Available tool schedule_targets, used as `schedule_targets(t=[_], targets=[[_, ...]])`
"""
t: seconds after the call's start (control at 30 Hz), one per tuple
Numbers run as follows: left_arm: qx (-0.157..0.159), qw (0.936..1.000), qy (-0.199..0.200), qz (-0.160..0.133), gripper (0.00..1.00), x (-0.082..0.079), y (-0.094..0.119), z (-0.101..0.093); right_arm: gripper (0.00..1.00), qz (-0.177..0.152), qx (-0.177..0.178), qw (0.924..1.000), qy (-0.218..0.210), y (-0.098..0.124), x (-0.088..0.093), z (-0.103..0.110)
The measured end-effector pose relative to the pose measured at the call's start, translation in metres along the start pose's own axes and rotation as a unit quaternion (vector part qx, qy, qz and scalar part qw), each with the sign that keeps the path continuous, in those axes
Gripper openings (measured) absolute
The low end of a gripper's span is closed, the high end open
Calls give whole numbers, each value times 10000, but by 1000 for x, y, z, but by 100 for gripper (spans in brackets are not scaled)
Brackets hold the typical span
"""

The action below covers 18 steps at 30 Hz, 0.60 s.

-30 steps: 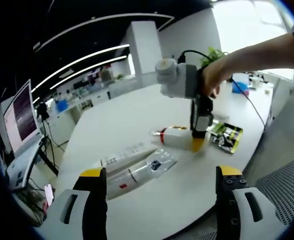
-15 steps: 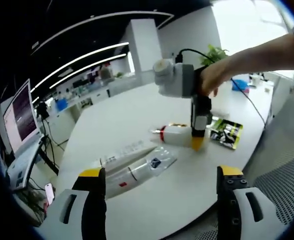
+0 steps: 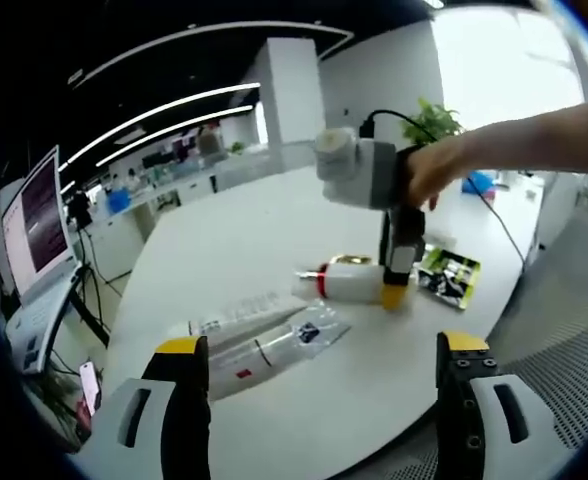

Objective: Arrange the skincare products in the storage area until every visible bottle or jar stands upright without overlapping.

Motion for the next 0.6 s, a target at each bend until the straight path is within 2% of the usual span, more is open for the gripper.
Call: schedule_targets(t=[0.37, 0.43, 0.53, 0.6], targets=[[199, 9997, 105, -65, 92, -11, -7, 1, 26, -147, -300, 9988, -355, 3, 2, -4], [199, 9997, 156, -58, 92, -11, -8, 3, 26, -237, -540, 9960, -670, 3, 0, -6], [220, 9996, 201, -15, 91, -10, -10, 6, 26, -361, -947, 9909, -887, 5, 2, -7], [264, 9993, 274, 15, 88, -9, -11, 6, 26, -471, -1219, 9831, -1283, 6, 2, -8]])
Point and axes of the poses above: the point that each gripper's makers call its tool centre point, and the gripper's own axes: y roughly backward along the fingers, z roughly to its left, x roughly out of its underside, the point moved 2 cm from there along y, roughly backward along the fingers, and after that the axes turned 9 degrees about -y, right-handed, at the moved point
